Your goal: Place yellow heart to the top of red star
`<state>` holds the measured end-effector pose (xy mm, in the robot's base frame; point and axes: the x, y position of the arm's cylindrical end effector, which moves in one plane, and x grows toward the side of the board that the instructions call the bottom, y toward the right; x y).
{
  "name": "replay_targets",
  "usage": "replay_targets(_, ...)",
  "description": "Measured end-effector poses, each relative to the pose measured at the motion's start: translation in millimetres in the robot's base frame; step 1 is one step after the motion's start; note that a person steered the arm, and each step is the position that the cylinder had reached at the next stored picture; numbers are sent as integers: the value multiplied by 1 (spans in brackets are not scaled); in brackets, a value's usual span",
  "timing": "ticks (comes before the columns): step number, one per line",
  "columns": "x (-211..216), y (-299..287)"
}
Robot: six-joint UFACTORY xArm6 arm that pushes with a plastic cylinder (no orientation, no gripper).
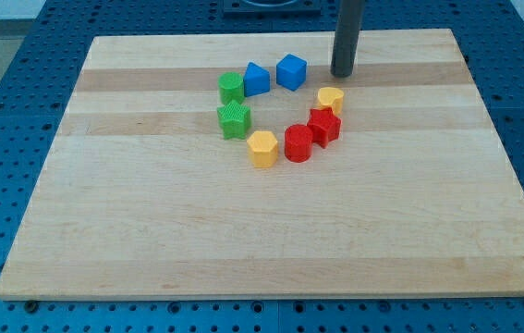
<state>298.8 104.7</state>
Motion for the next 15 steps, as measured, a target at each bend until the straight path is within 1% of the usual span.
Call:
replay_targets(1,52,17)
replay_targets(2,63,20)
replay_targets(5,64,21)
replay_targets(6,83,21)
replay_targets(8,90,21)
replay_targets(9,89,3)
replay_targets(10,90,3)
replay_targets(12,82,-6)
replay_targets(13,67,-6)
replay_targets(15,67,-9)
